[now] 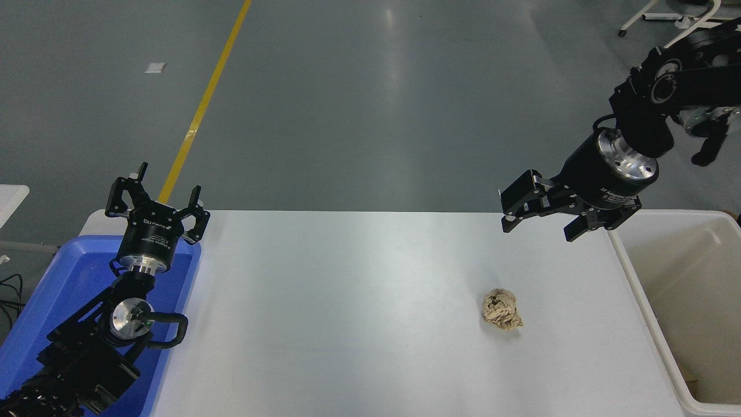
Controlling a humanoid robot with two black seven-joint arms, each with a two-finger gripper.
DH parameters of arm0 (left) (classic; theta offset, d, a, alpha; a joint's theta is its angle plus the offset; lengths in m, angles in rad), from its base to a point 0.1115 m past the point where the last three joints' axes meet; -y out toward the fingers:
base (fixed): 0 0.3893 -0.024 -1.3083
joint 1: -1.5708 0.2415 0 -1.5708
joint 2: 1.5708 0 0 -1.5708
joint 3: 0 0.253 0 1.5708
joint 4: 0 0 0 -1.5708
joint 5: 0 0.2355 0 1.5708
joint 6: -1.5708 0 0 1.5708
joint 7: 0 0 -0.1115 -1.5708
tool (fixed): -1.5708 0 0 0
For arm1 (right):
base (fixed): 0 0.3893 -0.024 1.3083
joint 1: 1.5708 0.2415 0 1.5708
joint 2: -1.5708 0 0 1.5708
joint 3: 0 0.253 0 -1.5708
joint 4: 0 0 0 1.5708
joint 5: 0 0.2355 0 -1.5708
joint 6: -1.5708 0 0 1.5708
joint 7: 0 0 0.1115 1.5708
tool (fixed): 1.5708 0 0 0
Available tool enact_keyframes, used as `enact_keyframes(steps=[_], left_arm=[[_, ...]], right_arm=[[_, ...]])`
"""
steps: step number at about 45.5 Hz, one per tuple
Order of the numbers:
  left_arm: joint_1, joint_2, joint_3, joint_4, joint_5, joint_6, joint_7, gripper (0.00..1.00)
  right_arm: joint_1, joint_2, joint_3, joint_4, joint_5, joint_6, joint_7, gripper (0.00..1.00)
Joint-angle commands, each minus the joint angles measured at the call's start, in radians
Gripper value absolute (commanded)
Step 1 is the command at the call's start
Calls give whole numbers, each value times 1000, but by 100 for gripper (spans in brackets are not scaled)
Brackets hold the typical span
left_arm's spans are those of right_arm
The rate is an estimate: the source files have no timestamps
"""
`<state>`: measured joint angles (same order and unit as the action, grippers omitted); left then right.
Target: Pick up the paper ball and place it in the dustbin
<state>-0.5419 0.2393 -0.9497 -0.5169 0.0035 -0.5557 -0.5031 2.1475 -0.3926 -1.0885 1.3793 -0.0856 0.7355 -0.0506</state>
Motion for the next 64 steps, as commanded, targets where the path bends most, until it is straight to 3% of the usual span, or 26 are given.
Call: enact_keyframes(steps=[1, 64], left_arm=[[0, 0, 0, 0, 0, 0, 0, 98], [-1, 0, 0, 0, 1, -1, 1, 98]], right_arm=[[-12, -2, -2, -2, 1, -1, 2, 100], [-77, -11, -31, -23, 13, -5, 3, 100]])
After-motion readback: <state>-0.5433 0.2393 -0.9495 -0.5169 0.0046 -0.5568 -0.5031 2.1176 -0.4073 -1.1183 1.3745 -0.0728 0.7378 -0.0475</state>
